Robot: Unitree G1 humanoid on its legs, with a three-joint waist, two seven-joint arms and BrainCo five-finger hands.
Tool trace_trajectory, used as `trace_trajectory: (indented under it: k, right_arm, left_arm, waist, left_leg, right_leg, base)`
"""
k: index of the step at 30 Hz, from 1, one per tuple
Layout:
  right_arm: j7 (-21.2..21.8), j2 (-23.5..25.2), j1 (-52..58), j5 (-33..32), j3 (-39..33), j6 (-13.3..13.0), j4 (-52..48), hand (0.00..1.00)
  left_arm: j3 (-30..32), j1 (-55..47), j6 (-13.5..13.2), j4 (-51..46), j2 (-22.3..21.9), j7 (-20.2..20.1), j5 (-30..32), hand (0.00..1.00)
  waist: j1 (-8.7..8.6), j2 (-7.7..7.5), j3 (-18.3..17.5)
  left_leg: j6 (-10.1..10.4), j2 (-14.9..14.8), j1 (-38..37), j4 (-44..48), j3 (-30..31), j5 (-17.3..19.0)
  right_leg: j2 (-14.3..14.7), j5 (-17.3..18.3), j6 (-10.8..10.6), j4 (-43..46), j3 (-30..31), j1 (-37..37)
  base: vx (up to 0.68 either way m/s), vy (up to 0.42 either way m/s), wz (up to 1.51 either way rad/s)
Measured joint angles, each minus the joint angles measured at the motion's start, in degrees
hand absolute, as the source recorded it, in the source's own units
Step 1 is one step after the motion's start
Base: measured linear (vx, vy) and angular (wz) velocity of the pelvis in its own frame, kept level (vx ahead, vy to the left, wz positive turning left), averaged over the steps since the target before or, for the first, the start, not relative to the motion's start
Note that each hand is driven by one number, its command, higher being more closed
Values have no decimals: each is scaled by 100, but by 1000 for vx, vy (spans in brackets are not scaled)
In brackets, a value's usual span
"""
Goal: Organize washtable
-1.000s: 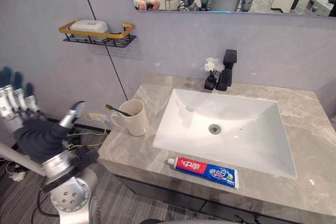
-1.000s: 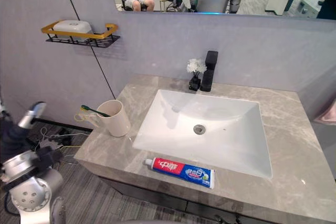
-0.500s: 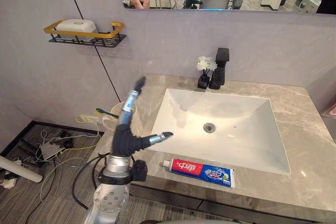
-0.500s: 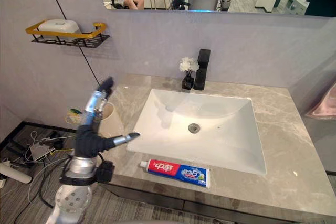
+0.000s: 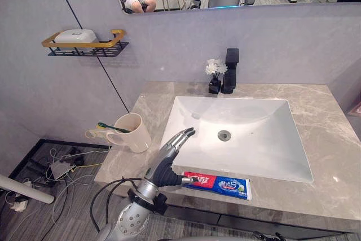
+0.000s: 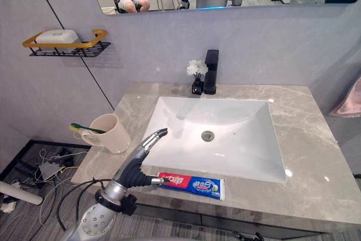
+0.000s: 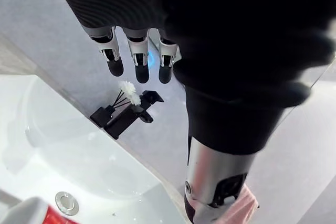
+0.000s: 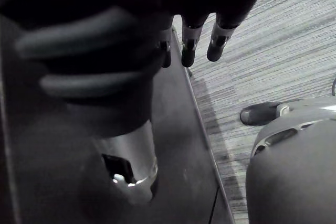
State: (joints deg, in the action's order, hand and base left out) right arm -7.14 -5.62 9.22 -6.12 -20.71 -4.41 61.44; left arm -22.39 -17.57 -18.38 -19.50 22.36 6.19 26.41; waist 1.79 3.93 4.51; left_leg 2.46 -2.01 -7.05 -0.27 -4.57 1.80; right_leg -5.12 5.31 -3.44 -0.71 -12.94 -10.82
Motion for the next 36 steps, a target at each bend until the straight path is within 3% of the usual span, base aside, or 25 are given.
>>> trace_trajectory:
  k: [6,17,36]
  right_arm:
    - [1,-7,-11,3,-3,1,-18,0]
    - [1,-64,-35,18,-10,39,-27,0]
    - [1,-65,-82,23,-22,68,-156,0]
  left_arm:
    - [-291,21,-1,283,97,-166,200,0]
    - [-677,130,2,576,139,-260,413,0]
    - [-673,133,61,688,137,-341,700,0]
  waist:
    - [-111,-14,30]
    - [-110,5,194]
    - [-125,96,283]
  left_leg:
    - [0,4,-35,-21,-2,0]
    - [1,10,-144,-93,-4,0]
    - [1,8,-144,-89,-4,0]
  right_leg:
    - [1,0,0,-33,1,-40]
    - [3,2,-2,-54,6,-125]
    - [3,4,-4,-50,7,-125]
  base:
    - [0,0,0]
    - [-10,-3,0]
    - [-13,-4,0]
